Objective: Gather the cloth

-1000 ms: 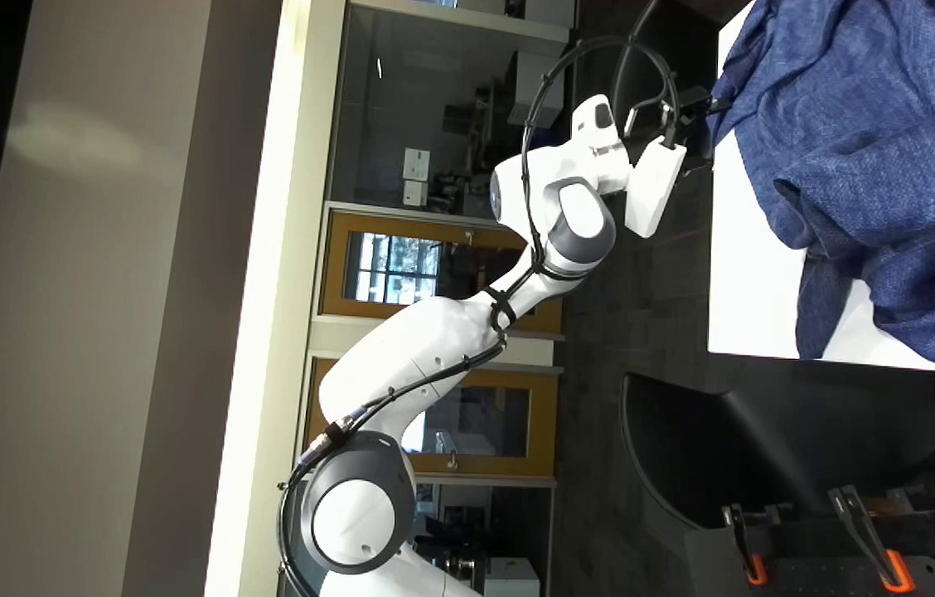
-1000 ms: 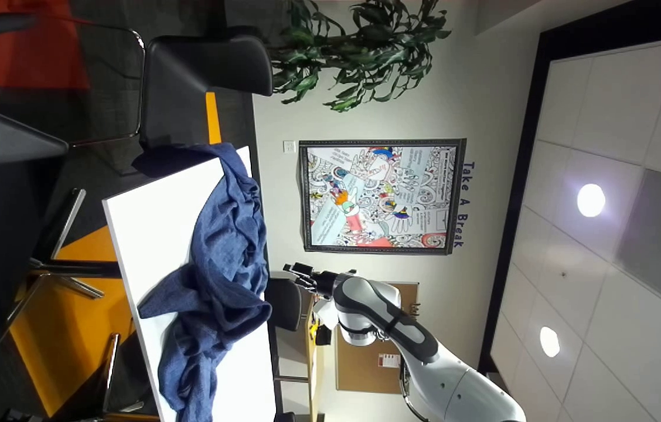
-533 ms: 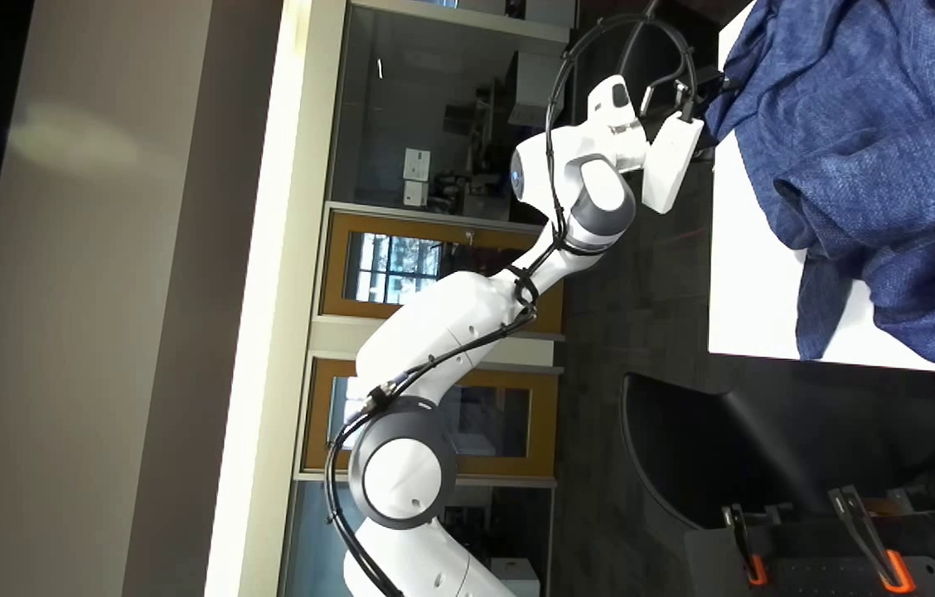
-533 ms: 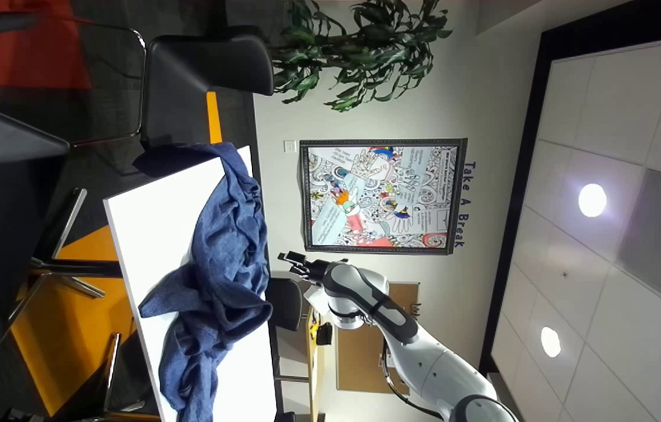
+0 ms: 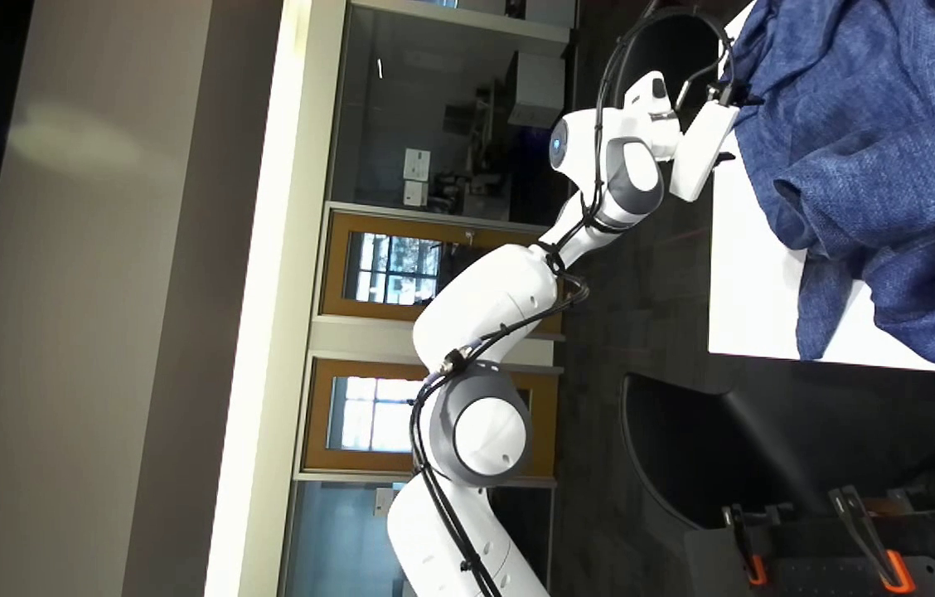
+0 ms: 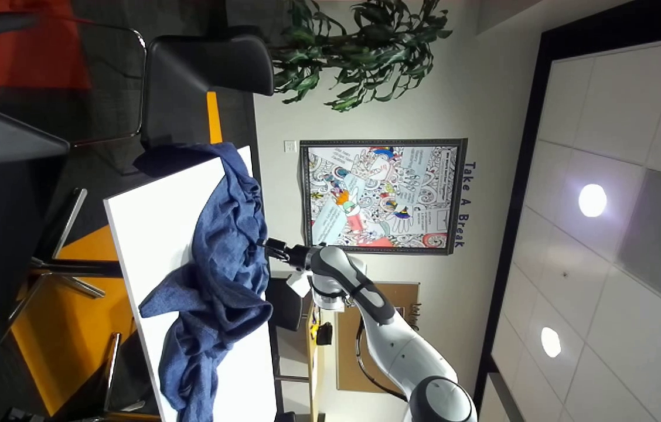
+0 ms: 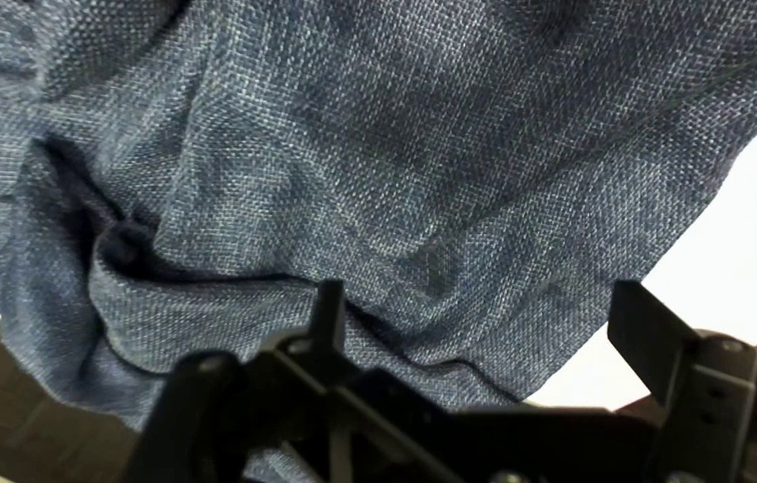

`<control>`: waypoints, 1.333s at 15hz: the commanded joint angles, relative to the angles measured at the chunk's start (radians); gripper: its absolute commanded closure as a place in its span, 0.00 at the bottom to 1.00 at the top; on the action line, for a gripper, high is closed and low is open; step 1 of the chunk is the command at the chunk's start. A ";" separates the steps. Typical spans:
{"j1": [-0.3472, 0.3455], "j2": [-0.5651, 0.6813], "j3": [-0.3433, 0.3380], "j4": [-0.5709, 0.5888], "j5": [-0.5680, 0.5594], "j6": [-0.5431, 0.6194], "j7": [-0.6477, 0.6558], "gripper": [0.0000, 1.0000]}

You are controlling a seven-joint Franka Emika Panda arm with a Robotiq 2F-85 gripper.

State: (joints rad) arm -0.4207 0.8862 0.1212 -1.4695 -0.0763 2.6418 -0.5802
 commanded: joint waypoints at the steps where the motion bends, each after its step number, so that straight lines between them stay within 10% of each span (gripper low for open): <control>1: 0.010 0.096 0.001 0.121 0.013 -0.081 -0.069 0.00; 20: 0.096 0.258 -0.036 0.168 -0.021 -0.082 -0.072 0.00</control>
State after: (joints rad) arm -0.3523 1.1052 0.1028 -1.3460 -0.0856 2.6018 -0.6432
